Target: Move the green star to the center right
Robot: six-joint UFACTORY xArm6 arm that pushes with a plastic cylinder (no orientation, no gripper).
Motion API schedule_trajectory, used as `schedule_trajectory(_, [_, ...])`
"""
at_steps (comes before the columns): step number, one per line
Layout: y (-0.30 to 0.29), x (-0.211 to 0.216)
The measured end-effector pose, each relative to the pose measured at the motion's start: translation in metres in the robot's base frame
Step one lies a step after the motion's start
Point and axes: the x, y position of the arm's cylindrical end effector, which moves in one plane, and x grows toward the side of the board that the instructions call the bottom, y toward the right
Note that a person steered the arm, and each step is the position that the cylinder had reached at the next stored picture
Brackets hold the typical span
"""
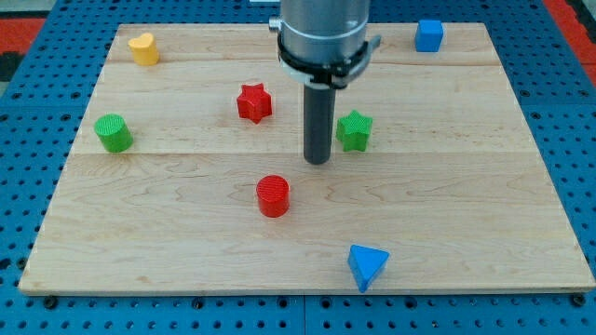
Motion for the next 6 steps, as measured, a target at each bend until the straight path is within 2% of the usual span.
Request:
schedule_trajectory(1, [0.03, -0.031])
schedule_trajectory(2, [0.111, -0.019])
schedule_trajectory(3, [0.123, -0.007])
schedule_trajectory(4, [0.104, -0.005])
schedule_trajectory(6, [0.103, -0.002])
